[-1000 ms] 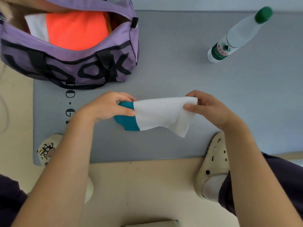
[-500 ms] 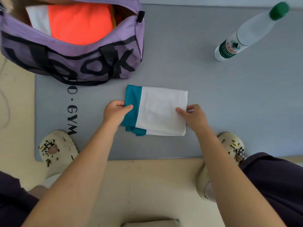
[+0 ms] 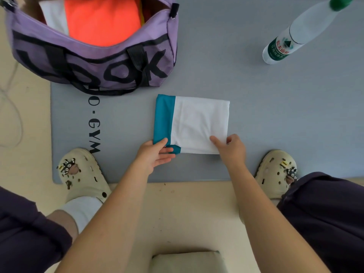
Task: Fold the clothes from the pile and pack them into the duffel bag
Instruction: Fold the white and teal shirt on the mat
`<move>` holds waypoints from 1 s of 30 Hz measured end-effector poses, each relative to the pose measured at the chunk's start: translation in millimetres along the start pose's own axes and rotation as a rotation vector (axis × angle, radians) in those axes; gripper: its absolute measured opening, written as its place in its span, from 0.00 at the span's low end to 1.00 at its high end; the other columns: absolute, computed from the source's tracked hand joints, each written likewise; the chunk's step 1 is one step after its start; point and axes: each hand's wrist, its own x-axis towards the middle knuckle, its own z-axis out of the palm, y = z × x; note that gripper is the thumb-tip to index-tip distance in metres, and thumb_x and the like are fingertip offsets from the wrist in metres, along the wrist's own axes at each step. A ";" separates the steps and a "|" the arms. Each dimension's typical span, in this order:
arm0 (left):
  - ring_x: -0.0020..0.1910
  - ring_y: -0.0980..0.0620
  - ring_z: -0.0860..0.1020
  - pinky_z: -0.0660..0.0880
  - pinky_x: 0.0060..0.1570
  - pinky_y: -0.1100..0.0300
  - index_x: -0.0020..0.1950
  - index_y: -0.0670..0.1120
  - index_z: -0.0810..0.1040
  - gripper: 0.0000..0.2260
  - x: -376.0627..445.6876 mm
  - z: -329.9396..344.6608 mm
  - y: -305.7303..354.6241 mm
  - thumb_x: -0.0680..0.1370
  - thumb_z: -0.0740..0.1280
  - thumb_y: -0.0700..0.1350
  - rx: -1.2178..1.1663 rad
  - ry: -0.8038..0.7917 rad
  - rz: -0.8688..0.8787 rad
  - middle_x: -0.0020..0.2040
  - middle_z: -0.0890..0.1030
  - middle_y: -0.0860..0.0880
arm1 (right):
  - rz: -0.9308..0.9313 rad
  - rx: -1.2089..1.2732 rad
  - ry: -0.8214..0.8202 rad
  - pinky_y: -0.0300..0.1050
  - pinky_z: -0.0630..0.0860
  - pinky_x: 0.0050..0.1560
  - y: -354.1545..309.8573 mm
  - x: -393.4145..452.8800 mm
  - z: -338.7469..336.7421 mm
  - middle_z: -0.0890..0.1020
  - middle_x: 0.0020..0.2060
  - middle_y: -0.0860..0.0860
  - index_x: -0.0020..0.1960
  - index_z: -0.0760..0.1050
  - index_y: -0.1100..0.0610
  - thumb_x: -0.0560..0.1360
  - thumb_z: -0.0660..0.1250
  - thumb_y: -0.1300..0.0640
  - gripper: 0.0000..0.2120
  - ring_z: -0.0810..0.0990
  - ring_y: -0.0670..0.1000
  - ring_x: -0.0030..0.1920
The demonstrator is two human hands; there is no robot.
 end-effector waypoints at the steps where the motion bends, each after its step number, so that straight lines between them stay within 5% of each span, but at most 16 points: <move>1: 0.42 0.43 0.86 0.82 0.37 0.56 0.54 0.44 0.77 0.08 -1.3 0.9 -2.0 0.78 0.70 0.46 -0.056 -0.015 -0.004 0.44 0.86 0.41 | 0.018 0.046 0.004 0.48 0.72 0.33 0.0 -1.5 0.5 0.77 0.40 0.52 0.45 0.67 0.56 0.70 0.71 0.38 0.23 0.79 0.56 0.40; 3: 0.43 0.44 0.85 0.82 0.40 0.57 0.55 0.41 0.77 0.08 -3.0 3.4 -6.8 0.79 0.69 0.42 -0.147 -0.017 0.017 0.47 0.84 0.39 | 0.100 0.183 0.042 0.54 0.79 0.38 0.7 -5.8 0.7 0.78 0.41 0.53 0.46 0.65 0.56 0.70 0.73 0.40 0.24 0.82 0.57 0.35; 8: 0.48 0.45 0.84 0.82 0.48 0.58 0.57 0.34 0.75 0.09 -5.3 12.1 -24.8 0.79 0.67 0.35 -0.244 0.052 0.111 0.52 0.82 0.39 | 0.456 0.486 -0.019 0.46 0.80 0.27 11.1 -18.1 -0.3 0.81 0.33 0.56 0.39 0.73 0.63 0.69 0.75 0.41 0.25 0.82 0.52 0.23; 12: 0.43 0.46 0.84 0.82 0.40 0.61 0.52 0.37 0.75 0.05 -6.8 22.8 -28.9 0.79 0.68 0.37 -0.251 0.187 0.121 0.48 0.82 0.39 | 0.545 0.672 -0.202 0.42 0.77 0.29 16.2 -25.9 10.1 0.84 0.35 0.55 0.42 0.78 0.62 0.71 0.73 0.42 0.21 0.83 0.52 0.27; 16: 0.38 0.47 0.85 0.81 0.35 0.62 0.52 0.38 0.76 0.06 -6.3 27.6 -29.4 0.79 0.69 0.39 -0.243 0.233 0.093 0.45 0.83 0.42 | 0.580 0.852 -0.215 0.42 0.78 0.30 12.8 -27.2 13.5 0.83 0.34 0.54 0.42 0.77 0.60 0.74 0.73 0.50 0.13 0.83 0.49 0.26; 23: 0.43 0.47 0.84 0.80 0.49 0.58 0.56 0.35 0.75 0.08 -4.9 34.8 -37.1 0.78 0.67 0.36 -0.205 0.291 0.133 0.48 0.82 0.39 | 0.503 0.946 0.025 0.38 0.75 0.26 22.5 -27.1 13.2 0.78 0.30 0.53 0.39 0.73 0.58 0.74 0.72 0.56 0.10 0.77 0.49 0.26; 26: 0.39 0.51 0.84 0.81 0.44 0.62 0.54 0.36 0.75 0.06 -7.1 32.9 -37.8 0.78 0.68 0.35 -0.189 0.279 0.152 0.48 0.82 0.41 | 0.465 0.861 0.072 0.38 0.73 0.26 32.0 -29.1 10.1 0.78 0.31 0.54 0.38 0.74 0.57 0.75 0.71 0.57 0.10 0.75 0.49 0.27; 30: 0.34 0.50 0.82 0.81 0.34 0.61 0.47 0.40 0.76 0.04 -3.3 27.8 -26.3 0.75 0.70 0.35 0.076 0.290 0.078 0.43 0.82 0.41 | 0.379 0.591 -0.112 0.37 0.71 0.23 35.7 -22.9 0.5 0.78 0.30 0.54 0.41 0.74 0.58 0.75 0.71 0.55 0.10 0.75 0.48 0.24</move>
